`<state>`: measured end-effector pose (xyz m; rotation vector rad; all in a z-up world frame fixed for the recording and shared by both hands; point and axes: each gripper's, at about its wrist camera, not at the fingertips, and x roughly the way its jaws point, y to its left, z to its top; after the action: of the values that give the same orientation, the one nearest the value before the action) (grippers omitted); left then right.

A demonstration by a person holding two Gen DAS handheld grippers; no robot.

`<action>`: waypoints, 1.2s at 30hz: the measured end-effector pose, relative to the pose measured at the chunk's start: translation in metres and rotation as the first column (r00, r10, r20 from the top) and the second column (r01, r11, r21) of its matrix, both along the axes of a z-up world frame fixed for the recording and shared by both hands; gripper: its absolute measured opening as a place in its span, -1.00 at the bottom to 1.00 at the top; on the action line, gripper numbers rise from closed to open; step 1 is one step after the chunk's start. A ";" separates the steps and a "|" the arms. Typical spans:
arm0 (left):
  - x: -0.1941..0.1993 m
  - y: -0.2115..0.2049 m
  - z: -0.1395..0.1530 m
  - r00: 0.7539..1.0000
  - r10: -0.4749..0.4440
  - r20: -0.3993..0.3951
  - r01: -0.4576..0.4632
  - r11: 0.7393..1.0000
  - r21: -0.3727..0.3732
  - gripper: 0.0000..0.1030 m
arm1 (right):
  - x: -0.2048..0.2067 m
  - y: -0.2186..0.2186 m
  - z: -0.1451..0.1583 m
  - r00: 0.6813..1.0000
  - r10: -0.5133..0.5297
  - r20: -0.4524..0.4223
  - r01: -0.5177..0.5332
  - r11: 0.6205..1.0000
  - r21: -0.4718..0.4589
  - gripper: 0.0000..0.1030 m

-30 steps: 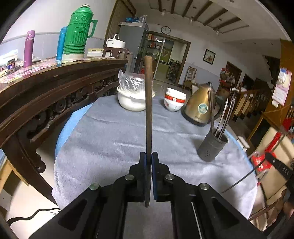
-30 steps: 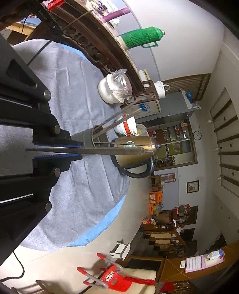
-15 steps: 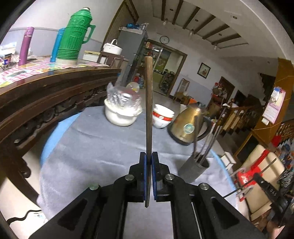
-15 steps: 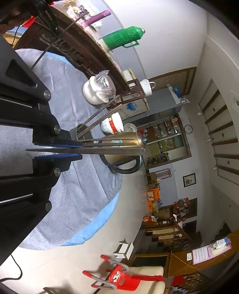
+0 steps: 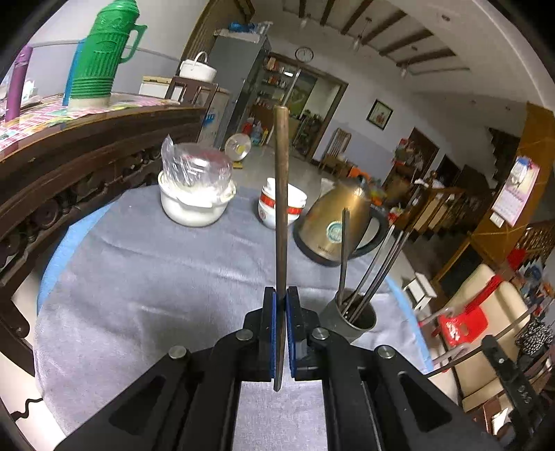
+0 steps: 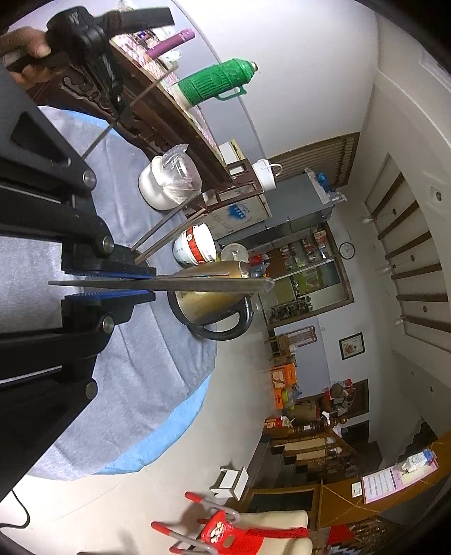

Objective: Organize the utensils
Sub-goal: 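Lower both chopsticks into the grey holder cup and open both tools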

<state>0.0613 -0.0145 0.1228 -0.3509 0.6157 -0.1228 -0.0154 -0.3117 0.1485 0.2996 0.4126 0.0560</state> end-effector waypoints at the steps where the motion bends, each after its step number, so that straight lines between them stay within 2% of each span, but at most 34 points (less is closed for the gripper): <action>1: 0.002 -0.003 -0.001 1.000 0.001 -0.006 -0.001 1.000 0.011 -0.89 | 0.001 0.000 0.000 1.000 0.001 -0.003 -0.001 1.000 -0.002 -0.86; 7: 0.009 -0.010 -0.004 0.999 0.003 -0.033 -0.001 0.998 0.059 -0.89 | 0.005 -0.001 0.001 1.000 0.002 -0.015 -0.002 1.000 0.001 -0.86; 16: 0.012 -0.007 -0.001 0.999 0.004 -0.035 -0.002 0.999 0.050 -0.90 | 0.010 0.005 0.005 1.000 0.023 -0.014 -0.023 1.000 -0.005 -0.86; 20: 0.018 -0.001 0.006 1.000 -0.011 -0.029 0.011 1.000 -0.004 -0.89 | 0.012 0.006 0.011 1.000 0.029 -0.005 -0.029 1.000 -0.004 -0.86; 29: 0.039 0.011 0.047 0.999 -0.016 0.028 0.019 0.993 -0.114 -0.90 | 0.022 -0.002 0.036 0.999 0.027 0.038 -0.027 1.000 0.002 -0.86; 32: 0.048 0.000 0.062 0.998 -0.038 0.056 0.045 0.988 -0.146 -0.90 | 0.032 -0.004 0.049 0.998 0.024 0.064 -0.024 1.000 -0.003 -0.86; 36: 0.063 -0.027 0.072 0.992 -0.091 0.086 0.102 0.985 -0.141 -0.90 | 0.055 -0.004 0.062 0.997 0.024 0.076 -0.023 1.000 -0.011 -0.86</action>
<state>0.1238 -0.0416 0.1953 -0.4554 0.5467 -0.2746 0.0396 -0.3157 0.2109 0.2819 0.3408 0.0882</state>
